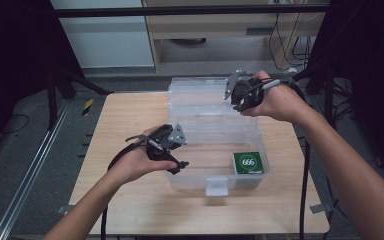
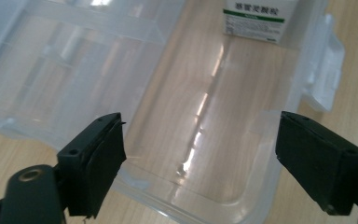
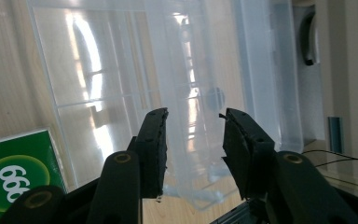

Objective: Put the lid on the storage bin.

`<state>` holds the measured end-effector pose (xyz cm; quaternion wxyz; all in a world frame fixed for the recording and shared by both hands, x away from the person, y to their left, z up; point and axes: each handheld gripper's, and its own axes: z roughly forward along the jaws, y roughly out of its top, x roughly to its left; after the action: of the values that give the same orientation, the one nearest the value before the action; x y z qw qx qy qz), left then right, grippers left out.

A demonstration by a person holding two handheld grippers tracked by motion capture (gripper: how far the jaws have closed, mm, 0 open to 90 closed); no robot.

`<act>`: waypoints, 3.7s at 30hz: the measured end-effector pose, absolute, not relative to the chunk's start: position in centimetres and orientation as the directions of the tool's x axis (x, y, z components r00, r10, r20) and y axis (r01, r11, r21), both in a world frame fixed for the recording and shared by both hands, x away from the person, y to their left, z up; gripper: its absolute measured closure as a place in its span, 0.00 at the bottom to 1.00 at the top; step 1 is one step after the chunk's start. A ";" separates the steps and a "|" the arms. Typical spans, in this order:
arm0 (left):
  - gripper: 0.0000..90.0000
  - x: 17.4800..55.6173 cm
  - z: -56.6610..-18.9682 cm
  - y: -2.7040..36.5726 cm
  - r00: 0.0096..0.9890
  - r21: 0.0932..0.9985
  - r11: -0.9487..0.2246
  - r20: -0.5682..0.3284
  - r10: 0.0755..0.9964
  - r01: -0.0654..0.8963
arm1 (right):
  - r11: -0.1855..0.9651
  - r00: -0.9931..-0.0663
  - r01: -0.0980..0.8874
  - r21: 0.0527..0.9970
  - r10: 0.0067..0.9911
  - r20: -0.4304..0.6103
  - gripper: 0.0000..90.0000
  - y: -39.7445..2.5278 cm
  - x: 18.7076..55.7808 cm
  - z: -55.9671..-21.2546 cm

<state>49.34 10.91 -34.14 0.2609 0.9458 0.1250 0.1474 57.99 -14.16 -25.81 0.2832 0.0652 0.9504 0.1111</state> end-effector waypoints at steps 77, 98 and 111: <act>0.92 47.5 -40.4 7.2 0.979 0.275 -0.959 0.160 0.124 0.077 | 0.996 -0.883 -0.041 0.082 0.003 -0.470 0.95 -12.2 59.3 -30.0; 0.90 47.0 -40.6 7.3 0.968 0.307 -0.945 0.181 0.172 0.111 | 0.988 -0.820 -0.088 0.126 -0.001 -0.572 0.93 -12.7 53.7 -30.1; 0.89 46.8 -40.7 7.1 0.964 0.301 -0.949 0.209 0.164 0.096 | 0.985 -0.791 -0.110 0.132 -0.007 -0.611 0.93 -13.0 51.4 -30.7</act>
<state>46.82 7.11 -40.70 0.1454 0.9803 0.0663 0.1163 51.39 -12.95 -30.68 0.3215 -0.0312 0.9430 0.0804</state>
